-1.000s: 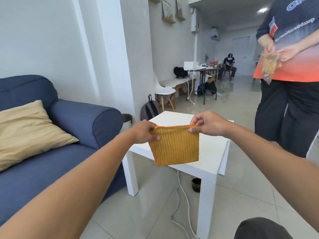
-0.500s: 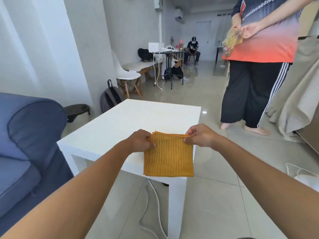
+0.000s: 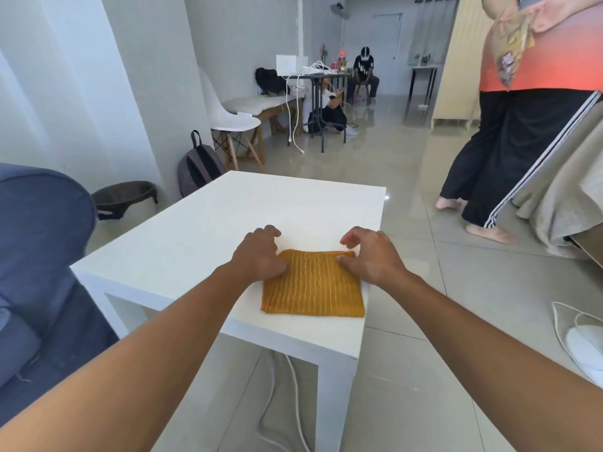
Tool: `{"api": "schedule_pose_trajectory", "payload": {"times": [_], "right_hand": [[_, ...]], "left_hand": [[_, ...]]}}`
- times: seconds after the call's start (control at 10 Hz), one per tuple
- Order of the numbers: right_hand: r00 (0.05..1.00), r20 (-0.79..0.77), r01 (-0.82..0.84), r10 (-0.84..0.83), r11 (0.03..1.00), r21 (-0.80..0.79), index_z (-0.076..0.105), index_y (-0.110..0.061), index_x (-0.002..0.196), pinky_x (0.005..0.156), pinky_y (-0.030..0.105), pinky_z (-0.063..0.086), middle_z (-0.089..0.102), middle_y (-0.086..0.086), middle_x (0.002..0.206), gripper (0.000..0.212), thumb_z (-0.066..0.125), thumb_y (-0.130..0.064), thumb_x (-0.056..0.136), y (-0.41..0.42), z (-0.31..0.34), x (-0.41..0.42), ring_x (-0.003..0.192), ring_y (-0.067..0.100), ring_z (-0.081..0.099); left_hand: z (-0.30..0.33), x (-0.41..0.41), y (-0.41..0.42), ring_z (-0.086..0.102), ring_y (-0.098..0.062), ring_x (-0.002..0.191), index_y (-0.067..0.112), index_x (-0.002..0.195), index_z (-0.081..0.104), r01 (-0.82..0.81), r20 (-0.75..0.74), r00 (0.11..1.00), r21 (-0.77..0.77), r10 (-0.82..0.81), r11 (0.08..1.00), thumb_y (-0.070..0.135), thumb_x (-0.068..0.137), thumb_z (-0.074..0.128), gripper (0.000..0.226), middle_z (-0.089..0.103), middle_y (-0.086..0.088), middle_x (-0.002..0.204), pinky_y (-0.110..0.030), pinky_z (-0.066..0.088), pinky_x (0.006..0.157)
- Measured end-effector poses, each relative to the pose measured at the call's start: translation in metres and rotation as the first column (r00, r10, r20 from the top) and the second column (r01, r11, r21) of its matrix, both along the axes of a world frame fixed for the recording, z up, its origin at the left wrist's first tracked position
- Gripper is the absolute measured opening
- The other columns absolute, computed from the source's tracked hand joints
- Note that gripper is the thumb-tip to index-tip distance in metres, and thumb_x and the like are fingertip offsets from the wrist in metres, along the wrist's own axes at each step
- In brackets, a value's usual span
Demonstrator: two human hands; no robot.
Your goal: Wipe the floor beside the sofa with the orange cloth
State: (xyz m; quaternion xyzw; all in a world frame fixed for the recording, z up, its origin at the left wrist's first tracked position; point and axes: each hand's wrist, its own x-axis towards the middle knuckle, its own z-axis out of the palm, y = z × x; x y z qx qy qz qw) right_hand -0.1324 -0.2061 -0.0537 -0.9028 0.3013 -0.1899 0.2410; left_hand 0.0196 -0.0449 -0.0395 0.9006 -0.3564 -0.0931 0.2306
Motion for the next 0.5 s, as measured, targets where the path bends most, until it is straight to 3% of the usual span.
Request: {"api": "schedule_pose_trajectory", "payload": {"times": [0.1,0.2,0.4,0.5], "right_hand": [[1.0,-0.002,-0.022,0.022,0.991,-0.134,0.064,-0.021,0.117,0.1,0.036,0.04,0.062,0.0,0.126,0.03,0.068,-0.032,0.09,0.009,-0.003,-0.007,0.123,0.021,0.046],[0.997,-0.058,-0.066,0.053,0.964,-0.258,0.065,-0.02,0.12,0.104,0.038,0.039,0.063,0.0,0.129,0.033,0.058,-0.041,0.095,0.022,-0.007,-0.014,0.125,0.021,0.046],[0.992,-0.109,-0.092,0.068,0.969,-0.228,0.065,-0.02,0.125,0.105,0.038,0.041,0.065,0.001,0.131,0.038,0.056,-0.043,0.097,0.031,-0.016,-0.019,0.128,0.021,0.047],[0.998,0.052,-0.032,0.039,0.992,-0.124,0.068,-0.022,0.121,0.105,0.036,0.04,0.065,-0.001,0.132,0.034,0.061,-0.042,0.094,0.032,-0.005,-0.018,0.13,0.02,0.048]], "left_hand": [[-0.004,-0.013,0.002,0.042,-0.022,0.129,0.024,0.136,0.044,0.063,0.171,0.984,-0.02,-0.058,0.998,0.028,0.078,0.063,0.061,0.046,-0.001,0.138,-0.037,0.041,0.102],[-0.013,-0.036,0.011,0.027,-0.019,0.144,0.024,0.144,0.038,0.166,0.267,0.946,0.082,-0.182,0.983,0.052,0.088,0.047,0.063,0.033,0.003,0.156,-0.039,0.024,0.115],[-0.035,-0.045,0.026,0.004,-0.013,0.151,0.021,0.154,0.009,0.184,0.177,0.962,0.154,-0.21,0.971,0.069,0.088,0.028,0.084,0.003,0.005,0.164,-0.04,0.004,0.123],[-0.036,-0.046,0.028,0.002,-0.012,0.151,0.022,0.154,0.007,0.182,0.194,0.96,0.126,-0.204,0.975,0.07,0.087,0.026,0.085,0.002,0.006,0.164,-0.04,0.001,0.123]]}}
